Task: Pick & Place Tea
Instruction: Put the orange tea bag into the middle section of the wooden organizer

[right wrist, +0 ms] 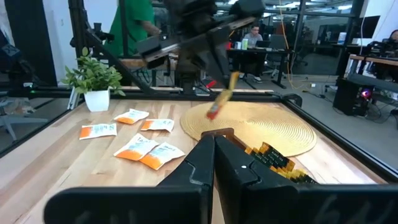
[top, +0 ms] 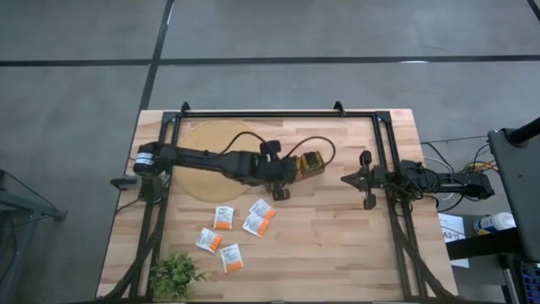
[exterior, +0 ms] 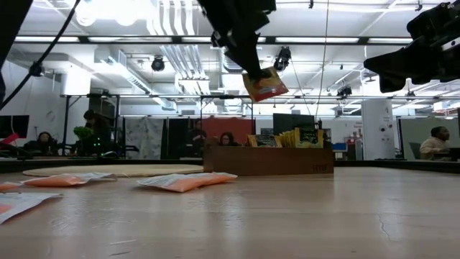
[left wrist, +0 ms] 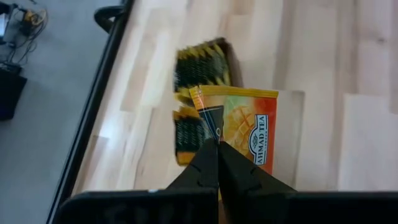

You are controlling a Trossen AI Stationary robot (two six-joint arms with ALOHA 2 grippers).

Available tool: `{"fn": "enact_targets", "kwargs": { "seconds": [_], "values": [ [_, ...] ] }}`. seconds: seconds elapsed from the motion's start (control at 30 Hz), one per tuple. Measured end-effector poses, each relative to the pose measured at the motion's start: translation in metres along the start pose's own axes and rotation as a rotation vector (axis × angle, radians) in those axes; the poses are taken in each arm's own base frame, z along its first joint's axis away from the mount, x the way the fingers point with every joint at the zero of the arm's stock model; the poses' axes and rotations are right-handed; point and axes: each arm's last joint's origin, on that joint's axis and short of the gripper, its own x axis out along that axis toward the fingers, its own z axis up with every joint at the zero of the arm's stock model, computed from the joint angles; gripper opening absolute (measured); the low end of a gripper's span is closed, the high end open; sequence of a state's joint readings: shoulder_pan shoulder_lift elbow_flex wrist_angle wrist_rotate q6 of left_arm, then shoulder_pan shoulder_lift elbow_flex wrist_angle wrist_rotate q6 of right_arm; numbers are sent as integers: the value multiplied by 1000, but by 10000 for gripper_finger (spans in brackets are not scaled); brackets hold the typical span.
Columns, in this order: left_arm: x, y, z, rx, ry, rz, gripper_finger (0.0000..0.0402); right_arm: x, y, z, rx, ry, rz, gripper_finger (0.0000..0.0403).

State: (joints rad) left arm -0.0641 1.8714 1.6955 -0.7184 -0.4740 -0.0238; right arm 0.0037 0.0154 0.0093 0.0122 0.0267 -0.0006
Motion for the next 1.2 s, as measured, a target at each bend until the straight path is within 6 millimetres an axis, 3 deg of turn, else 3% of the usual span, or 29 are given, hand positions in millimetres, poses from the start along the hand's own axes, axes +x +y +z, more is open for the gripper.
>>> {"fn": "enact_targets", "kwargs": {
  "seconds": [0.3,0.57,0.97,1.2],
  "values": [
    [17,21,2,-91,-27,32,0,0,0,0,0,0,1,8],
    [48,15,-7,-91,46,32,0,0,0,0,0,-2,0,9],
    [67,15,-14,-138,92,99,0,0,0,0,0,-1,0,9],
    [75,21,2,-137,97,110,0,0,0,0,0,0,1,9]
  ]
}}
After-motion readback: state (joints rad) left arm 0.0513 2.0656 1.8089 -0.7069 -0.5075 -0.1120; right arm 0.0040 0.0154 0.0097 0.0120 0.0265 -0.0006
